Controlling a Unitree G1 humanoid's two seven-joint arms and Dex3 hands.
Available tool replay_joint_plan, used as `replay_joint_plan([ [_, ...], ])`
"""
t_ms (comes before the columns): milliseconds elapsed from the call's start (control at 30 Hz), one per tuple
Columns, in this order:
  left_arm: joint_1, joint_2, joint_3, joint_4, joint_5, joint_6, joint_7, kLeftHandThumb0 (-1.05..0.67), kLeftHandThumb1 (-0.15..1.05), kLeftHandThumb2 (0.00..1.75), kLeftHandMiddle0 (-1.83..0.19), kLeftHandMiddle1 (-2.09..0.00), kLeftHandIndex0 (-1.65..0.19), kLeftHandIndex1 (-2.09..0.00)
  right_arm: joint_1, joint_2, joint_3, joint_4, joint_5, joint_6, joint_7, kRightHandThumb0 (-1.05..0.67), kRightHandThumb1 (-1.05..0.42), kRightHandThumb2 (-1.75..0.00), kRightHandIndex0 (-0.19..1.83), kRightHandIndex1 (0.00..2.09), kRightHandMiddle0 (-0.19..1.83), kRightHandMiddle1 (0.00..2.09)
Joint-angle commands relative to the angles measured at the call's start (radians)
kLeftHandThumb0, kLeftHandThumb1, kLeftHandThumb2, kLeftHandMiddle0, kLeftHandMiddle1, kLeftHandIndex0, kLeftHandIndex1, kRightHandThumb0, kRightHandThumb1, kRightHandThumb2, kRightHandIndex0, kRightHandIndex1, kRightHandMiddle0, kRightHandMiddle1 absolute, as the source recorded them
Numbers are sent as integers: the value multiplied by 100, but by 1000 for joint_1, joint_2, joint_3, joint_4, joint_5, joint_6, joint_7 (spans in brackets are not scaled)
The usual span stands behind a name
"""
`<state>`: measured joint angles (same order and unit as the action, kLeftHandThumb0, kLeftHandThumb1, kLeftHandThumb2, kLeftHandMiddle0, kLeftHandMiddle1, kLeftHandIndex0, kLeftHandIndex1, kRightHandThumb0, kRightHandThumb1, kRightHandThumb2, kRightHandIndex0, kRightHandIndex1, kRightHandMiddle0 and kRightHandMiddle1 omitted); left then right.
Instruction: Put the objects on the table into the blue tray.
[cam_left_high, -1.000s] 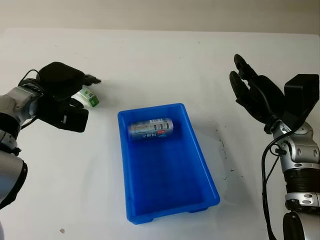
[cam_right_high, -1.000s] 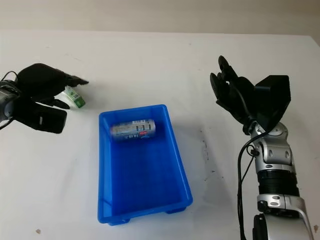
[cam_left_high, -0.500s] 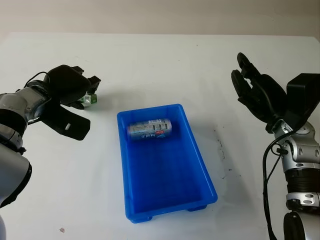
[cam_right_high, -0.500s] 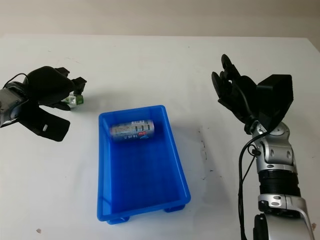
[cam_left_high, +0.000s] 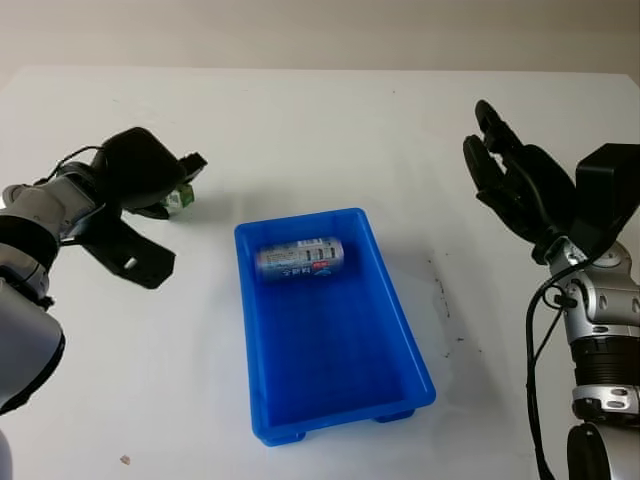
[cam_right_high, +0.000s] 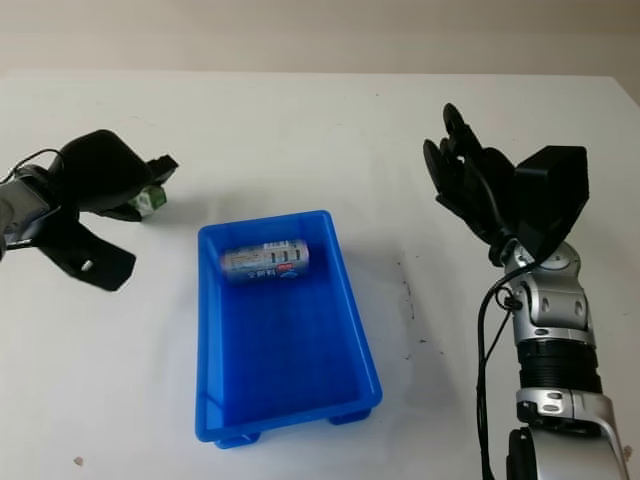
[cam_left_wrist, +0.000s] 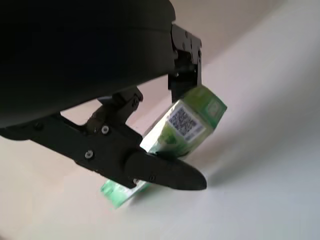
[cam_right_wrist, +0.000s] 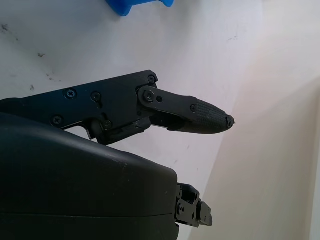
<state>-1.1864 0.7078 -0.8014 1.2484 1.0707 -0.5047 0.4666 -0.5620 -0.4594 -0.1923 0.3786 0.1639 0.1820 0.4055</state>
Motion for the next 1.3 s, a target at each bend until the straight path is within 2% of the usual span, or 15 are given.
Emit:
replay_joint_plan([
  [0, -28, -6, 67, -62, -72, -47, -4, -40, 105, 34, -82, -209, -31, -209, 0, -6, -4, -17, 6, 2, 5, -61, -105, -59, -19, 0, -19, 0],
  [133, -50, 30, 152, -192, -147, -120, -46, -41, 105, 35, -70, -209, -28, -209, -4, -4, 4, -22, 8, 3, 14, -61, -105, -61, -19, 0, -19, 0],
  [200, -53, 50, 185, -268, -155, -134, -51, -43, 105, 34, -88, -209, -45, -209, -8, 0, 4, -16, 12, 1, 15, -60, -105, -62, -19, 0, -19, 0],
  [267, -44, 66, 227, -344, -177, -140, -83, -44, 105, 34, -98, -209, -52, -209, -12, 5, 4, -3, 15, -6, 19, -60, -105, -62, -19, 0, -19, 0],
  [300, -41, 74, 245, -377, -185, -148, -99, -45, 105, 35, -100, -209, -54, -209, -13, 7, 4, 2, 16, -9, 21, -61, -105, -61, -19, 0, -19, 0],
  [367, -31, 89, 287, -442, -211, -161, -139, -45, 105, 37, -96, -209, -41, -209, -14, 11, 6, 7, 15, -14, 19, -61, -105, -61, -19, 0, -19, 0],
  [500, 4, 90, 386, -560, -334, -195, -247, -44, 105, 34, -90, -209, -48, -209, -15, 17, 7, 7, 15, -10, 15, -63, -105, -61, -19, 0, -19, 0],
  [600, 51, 87, 454, -687, -429, -171, -366, -46, 105, 36, -98, -209, -57, -209, -14, 20, 6, 7, 12, -12, 10, -63, -105, -61, -19, 0, -19, 0],
  [633, 71, 86, 477, -740, -468, -153, -417, -47, 105, 37, -98, -209, -55, -209, -13, 21, 6, 3, 11, -9, 6, -63, -105, -61, -19, 0, -19, 0],
  [700, 135, 81, 531, -902, -631, -56, -591, -48, 105, 37, -82, -209, -40, -207, -9, 24, 2, -4, 15, -2, -2, -63, -105, -60, -19, 0, -19, 0],
  [767, 186, 76, 574, -1027, -747, 39, -719, -48, 105, 37, -72, -209, -31, -208, -5, 26, 2, -9, 16, 0, -7, -63, -105, -59, -19, 0, -19, 0],
  [933, 293, 68, 668, -1358, -972, 372, -961, -47, 105, 38, -80, -209, -31, -207, 2, 26, 10, -19, 8, 2, -17, -62, -105, -61, -19, 0, -19, 0],
  [1133, 383, 80, 783, -1631, -1145, 751, -1085, -48, 105, 37, -87, -209, -47, -209, 3, 37, 21, -28, -5, 2, -46, -62, -105, -61, -19, 0, -19, 0],
  [1200, 401, 82, 810, -1692, -1201, 874, -1106, -47, 105, 35, -83, -209, -42, -209, 2, 40, 24, -28, -4, 4, -50, -61, -105, -61, -19, 0, -19, 0],
  [1267, 419, 88, 823, -1727, -1229, 944, -1121, -46, 105, 36, -81, -209, -41, -209, 2, 42, 25, -30, -1, 4, -50, -60, -105, -61, -19, 0, -19, 0],
])
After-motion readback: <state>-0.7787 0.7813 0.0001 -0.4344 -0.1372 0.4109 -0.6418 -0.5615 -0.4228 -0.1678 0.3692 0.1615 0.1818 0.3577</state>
